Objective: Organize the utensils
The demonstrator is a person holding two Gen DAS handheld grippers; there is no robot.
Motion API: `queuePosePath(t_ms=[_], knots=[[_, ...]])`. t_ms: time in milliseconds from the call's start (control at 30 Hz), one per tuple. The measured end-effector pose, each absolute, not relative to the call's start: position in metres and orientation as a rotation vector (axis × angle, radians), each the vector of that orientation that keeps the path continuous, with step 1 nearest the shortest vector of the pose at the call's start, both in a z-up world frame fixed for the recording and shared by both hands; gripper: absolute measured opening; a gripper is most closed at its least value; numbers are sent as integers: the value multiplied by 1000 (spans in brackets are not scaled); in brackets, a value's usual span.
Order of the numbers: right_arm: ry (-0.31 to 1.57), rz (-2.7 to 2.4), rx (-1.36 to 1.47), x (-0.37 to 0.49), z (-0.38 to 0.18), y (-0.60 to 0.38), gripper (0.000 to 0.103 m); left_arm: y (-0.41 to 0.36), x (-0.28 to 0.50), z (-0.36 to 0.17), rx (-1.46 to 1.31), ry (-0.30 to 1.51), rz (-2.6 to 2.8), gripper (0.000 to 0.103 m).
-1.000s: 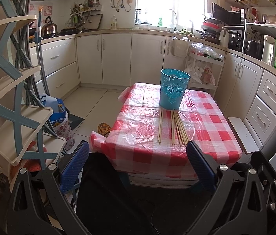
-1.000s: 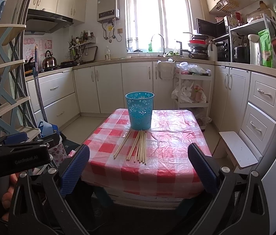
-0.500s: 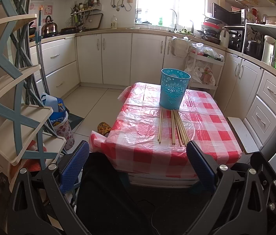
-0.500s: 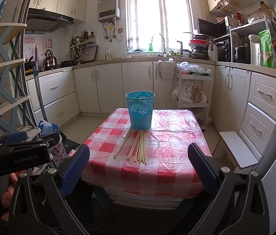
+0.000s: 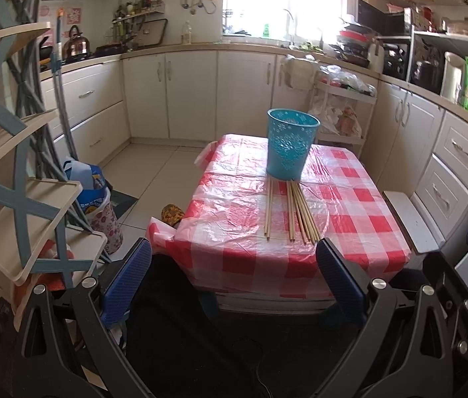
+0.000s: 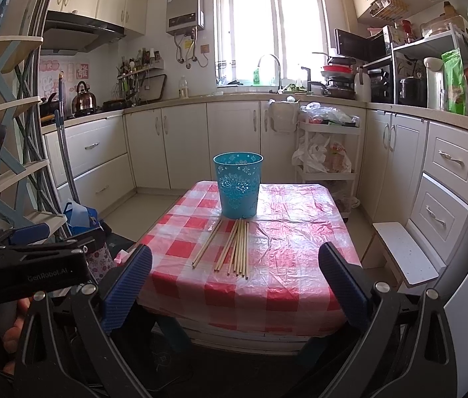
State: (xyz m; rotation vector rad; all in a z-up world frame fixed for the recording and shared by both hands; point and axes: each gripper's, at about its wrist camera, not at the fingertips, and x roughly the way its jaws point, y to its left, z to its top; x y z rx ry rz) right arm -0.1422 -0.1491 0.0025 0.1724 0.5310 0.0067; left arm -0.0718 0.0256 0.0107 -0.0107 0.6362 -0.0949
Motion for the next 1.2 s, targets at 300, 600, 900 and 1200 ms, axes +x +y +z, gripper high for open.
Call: queuePosePath(t_ms=[300,600,900,1200], knots=[[588,-17,192,-107,-19,-160,96,23,-28,-12,-27,695,-113,95],[717,-29,198,-43,-72,-181,96,13,55,-59,-18,800,-129,95],[876,51,219,48,-141,-188,58,-15,151,-100,20,843,-162,87],[978,96,220,128,-187,-183,32,-39,228,-140,28,929,-191,66]])
